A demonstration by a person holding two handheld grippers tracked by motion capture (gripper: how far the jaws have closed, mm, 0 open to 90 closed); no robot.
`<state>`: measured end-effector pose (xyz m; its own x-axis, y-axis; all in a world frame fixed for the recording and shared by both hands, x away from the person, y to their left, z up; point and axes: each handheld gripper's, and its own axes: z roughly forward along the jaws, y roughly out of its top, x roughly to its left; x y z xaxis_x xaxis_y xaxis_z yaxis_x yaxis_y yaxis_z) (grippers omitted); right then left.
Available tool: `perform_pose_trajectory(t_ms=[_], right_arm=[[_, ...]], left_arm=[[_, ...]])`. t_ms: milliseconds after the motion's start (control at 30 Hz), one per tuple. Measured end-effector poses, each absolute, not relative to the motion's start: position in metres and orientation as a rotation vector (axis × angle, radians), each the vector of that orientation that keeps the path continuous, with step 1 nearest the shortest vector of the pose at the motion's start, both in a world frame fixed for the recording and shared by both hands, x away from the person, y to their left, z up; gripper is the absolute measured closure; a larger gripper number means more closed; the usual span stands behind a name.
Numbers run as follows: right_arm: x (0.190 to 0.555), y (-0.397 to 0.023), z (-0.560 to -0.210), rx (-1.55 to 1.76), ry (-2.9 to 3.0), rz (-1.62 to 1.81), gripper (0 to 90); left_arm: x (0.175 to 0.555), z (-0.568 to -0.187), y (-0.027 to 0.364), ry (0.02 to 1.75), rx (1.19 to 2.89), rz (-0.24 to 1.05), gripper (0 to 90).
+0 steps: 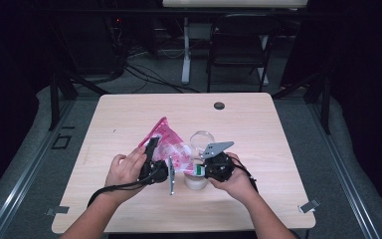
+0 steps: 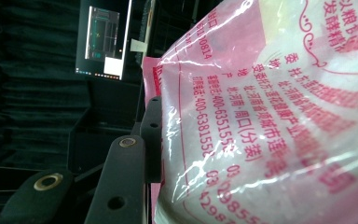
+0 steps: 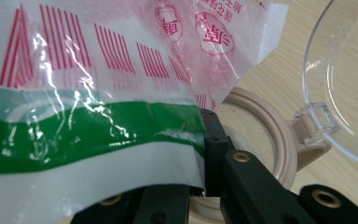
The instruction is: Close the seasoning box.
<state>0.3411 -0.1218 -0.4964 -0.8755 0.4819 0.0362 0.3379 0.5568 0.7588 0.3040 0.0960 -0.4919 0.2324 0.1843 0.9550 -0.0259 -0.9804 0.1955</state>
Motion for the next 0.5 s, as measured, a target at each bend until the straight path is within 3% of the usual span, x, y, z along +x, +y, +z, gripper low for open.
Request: perform_pose_trajectory(t_ms=[500], right_arm=[[0.3381, -0.1213, -0.492, 0.67, 2.609, 1.241, 90.0]], left_arm=[[0.303, -0.5014, 0.1021, 0.242, 2.334, 1.775, 65.5]])
